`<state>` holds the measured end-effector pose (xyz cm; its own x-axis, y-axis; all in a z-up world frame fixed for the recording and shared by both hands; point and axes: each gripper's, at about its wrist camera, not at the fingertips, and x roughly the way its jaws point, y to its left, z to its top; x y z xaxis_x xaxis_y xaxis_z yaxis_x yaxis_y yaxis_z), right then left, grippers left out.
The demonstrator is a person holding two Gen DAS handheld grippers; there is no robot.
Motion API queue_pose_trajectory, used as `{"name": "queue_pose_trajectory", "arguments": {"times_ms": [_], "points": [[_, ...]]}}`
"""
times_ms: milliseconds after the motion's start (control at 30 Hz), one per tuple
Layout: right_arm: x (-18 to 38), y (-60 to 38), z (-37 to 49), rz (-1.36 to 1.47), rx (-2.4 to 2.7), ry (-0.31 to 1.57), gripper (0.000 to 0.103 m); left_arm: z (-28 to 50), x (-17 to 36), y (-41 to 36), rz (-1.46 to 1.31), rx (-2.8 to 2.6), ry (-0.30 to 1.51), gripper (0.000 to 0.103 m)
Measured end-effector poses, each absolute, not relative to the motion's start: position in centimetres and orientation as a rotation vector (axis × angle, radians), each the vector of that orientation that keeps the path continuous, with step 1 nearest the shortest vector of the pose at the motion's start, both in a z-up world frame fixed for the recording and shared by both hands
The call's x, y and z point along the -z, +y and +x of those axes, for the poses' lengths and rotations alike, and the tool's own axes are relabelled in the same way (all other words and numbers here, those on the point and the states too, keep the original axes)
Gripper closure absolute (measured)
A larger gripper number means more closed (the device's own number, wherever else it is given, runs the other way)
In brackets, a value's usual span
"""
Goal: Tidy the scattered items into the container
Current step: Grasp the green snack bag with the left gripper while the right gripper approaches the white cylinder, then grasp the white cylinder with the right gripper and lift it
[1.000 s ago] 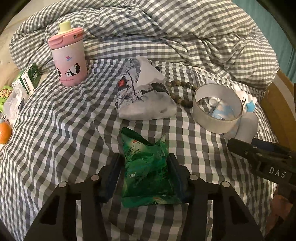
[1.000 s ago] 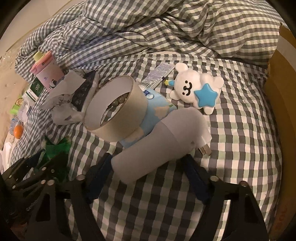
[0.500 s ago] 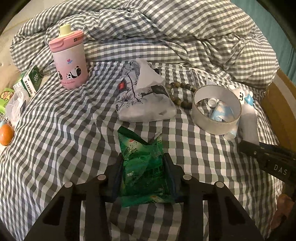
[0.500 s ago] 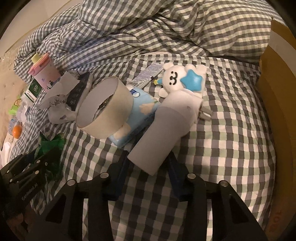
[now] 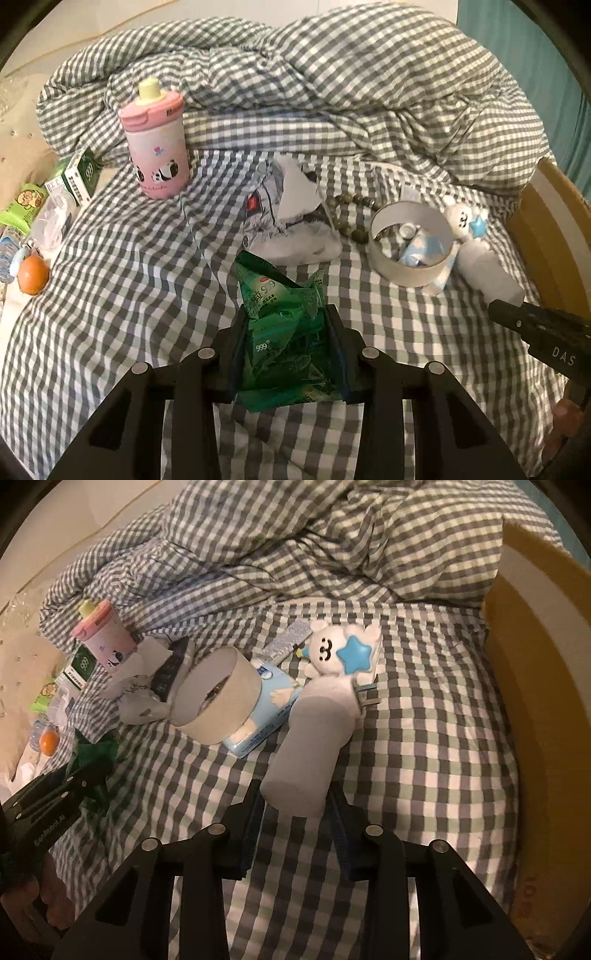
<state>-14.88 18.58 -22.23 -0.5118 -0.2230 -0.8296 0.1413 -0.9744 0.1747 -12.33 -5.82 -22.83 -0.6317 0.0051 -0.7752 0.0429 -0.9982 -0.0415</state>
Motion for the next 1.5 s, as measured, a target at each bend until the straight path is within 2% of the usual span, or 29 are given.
{"name": "queue_pose_trajectory", "arguments": {"times_ms": [800, 867, 900, 1100, 1167, 1233, 1267, 1500], "points": [[16.8, 20.0, -8.7, 1.303, 2.585, -0.129, 0.077, -7.7, 15.6, -4.2, 1.152, 2.899, 0.067, 0.065], [16.9, 20.2, -8.4, 1.304, 2.577, -0.133, 0.085, -7.5, 15.4, -4.0, 1.147, 2.904, 0.062, 0.065], [16.9, 20.2, -8.2, 1.303, 2.575, -0.137, 0.099, -7.4, 15.3, -4.0, 1.145, 2.906, 0.06, 0.065], [17.6, 20.3, -8.2, 1.325, 2.589, -0.128, 0.099, -7.2, 15.2, -3.9, 1.144, 2.908, 0.055, 0.065], [18.3, 20.2, -8.5, 1.357, 2.568, -0.122, 0.089, -7.3, 15.4, -4.0, 1.152, 2.901, 0.063, 0.065], [18.9, 19.9, -8.8, 1.366, 2.553, -0.116, 0.045, -7.5, 15.7, -4.2, 1.16, 2.895, 0.068, 0.065], [19.2, 19.6, -8.9, 1.361, 2.543, -0.114, 0.038, -7.8, 15.9, -4.4, 1.163, 2.89, 0.07, 0.065], [20.8, 17.2, -10.2, 1.367, 2.504, -0.01, 0.036, -8.8, 17.4, -5.2, 1.195, 2.867, 0.083, 0.065]]}}
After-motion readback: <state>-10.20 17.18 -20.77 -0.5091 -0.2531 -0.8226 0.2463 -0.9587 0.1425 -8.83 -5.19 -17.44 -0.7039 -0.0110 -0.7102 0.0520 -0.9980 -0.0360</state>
